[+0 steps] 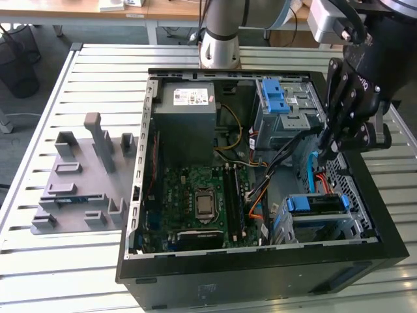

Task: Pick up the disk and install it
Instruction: 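Insert the second disk wire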

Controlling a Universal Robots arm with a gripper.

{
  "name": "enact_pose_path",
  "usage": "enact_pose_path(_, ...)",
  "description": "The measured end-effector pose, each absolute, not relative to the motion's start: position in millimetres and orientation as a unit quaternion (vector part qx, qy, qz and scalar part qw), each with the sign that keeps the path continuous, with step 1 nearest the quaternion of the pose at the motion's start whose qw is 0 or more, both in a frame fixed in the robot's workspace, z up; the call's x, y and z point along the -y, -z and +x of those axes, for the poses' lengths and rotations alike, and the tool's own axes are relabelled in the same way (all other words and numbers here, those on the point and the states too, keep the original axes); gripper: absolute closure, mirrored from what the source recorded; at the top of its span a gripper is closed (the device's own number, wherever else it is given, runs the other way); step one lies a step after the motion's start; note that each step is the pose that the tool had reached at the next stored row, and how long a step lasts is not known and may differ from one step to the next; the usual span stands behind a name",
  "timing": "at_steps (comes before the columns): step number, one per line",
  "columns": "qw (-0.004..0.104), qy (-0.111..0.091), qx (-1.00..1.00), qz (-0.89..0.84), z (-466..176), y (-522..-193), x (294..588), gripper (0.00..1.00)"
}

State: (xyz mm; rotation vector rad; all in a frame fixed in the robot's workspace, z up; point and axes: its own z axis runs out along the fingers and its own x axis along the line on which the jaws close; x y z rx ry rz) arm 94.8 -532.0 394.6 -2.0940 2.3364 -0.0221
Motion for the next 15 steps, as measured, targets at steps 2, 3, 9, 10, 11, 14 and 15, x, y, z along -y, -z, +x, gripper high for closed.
enact_pose_path(2,0.001,0.008,-0.745,-0.667,94.9,-392.5,529.1,0.76)
enact_pose_path(3,0.001,0.008,-0.745,-0.667,94.9,-391.2,528.0,0.76)
enact_pose_path(9,0.001,0.008,-0.745,-0.667,94.9,-383.4,525.2,0.76)
enact_pose_path(10,0.001,0.008,-0.745,-0.667,94.9,-382.2,525.1,0.76)
enact_pose_path(11,0.001,0.008,-0.745,-0.667,94.9,-380.8,524.8,0.76)
enact_pose_path(14,0.001,0.009,-0.745,-0.667,94.9,-377.1,524.5,0.76)
enact_pose_path(15,0.000,0.009,-0.745,-0.667,94.9,-375.8,524.4,0.76)
